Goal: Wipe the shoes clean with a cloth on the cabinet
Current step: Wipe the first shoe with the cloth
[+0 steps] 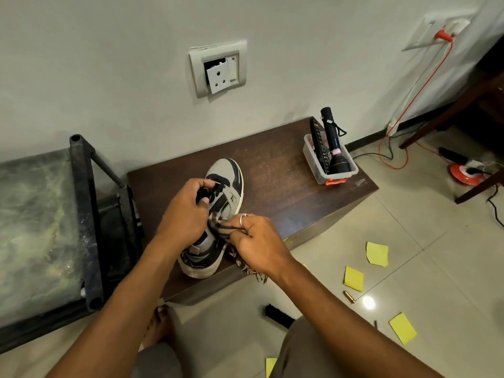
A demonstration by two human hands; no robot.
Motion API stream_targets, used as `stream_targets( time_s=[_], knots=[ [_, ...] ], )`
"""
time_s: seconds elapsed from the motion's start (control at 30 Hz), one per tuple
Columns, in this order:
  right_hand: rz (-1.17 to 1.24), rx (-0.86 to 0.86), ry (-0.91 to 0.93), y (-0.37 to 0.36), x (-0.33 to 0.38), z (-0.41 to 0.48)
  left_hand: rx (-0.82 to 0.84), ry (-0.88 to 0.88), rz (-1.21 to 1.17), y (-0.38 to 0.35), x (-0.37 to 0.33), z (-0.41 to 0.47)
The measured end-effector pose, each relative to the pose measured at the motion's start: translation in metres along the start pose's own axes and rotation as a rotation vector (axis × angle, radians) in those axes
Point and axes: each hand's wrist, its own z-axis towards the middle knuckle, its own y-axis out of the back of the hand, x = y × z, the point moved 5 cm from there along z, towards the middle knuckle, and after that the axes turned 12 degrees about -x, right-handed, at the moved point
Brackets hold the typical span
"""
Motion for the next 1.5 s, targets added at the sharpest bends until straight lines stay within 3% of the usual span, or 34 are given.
stream_targets(
  time_s=[0.07, 0.13, 0.23, 0.3, 0.43, 0.73, 0.8, 0.9, 0.97, 1.07, 1.17, 1.3, 1.4, 1.5],
  knots=[
    [0.115, 0.045, -0.086, 0.007, -0.002, -0.001, 0.028, 0.006, -0.001, 0.004, 0.002, 0.002],
    [0.132, -0.050, -0.090, 0.014, -0.005, 0.011, 0.057, 0.012, 0.005, 0.006, 0.004, 0.004],
    [-0.121, -0.262, 0.053, 0.011, -0.009, 0.038, 0.067, 0.020, 0.028, 0.005, 0.004, 0.005],
    [-0.256, -0.206, 0.104, -0.008, -0.009, 0.046, 0.057, 0.001, 0.031, 0.003, 0.003, 0.004],
    [-0.268, -0.140, 0.100, -0.018, -0.008, 0.038, 0.039, -0.021, 0.030, 0.001, 0.004, 0.003],
    [0.172, 0.029, -0.138, 0.001, 0.002, -0.005, -0.023, -0.005, -0.013, 0.002, 0.002, -0.002],
    [0.195, -0.080, -0.158, 0.011, -0.007, 0.011, -0.028, -0.009, -0.003, 0.004, -0.001, -0.002],
    [-0.046, -0.278, -0.027, 0.005, -0.012, 0.039, -0.026, -0.017, 0.017, 0.003, -0.001, -0.001],
    [-0.237, -0.230, 0.032, -0.016, -0.013, 0.045, -0.029, -0.013, 0.022, 0.004, 0.000, -0.002],
    [-0.299, -0.147, 0.066, -0.026, -0.009, 0.037, -0.035, 0.014, 0.021, 0.004, 0.002, 0.000],
    [-0.168, -0.062, 0.072, -0.019, 0.002, 0.017, -0.035, 0.016, 0.011, 0.003, 0.002, -0.001],
    [0.129, 0.052, -0.109, 0.001, 0.004, 0.006, -0.022, 0.012, 0.004, 0.004, 0.000, -0.002],
    [0.143, -0.168, -0.089, 0.016, -0.004, 0.029, -0.013, -0.011, 0.046, 0.006, 0.000, -0.001],
    [-0.153, -0.342, 0.019, 0.007, -0.014, 0.052, 0.021, -0.008, 0.073, 0.006, 0.001, 0.001]
  ],
)
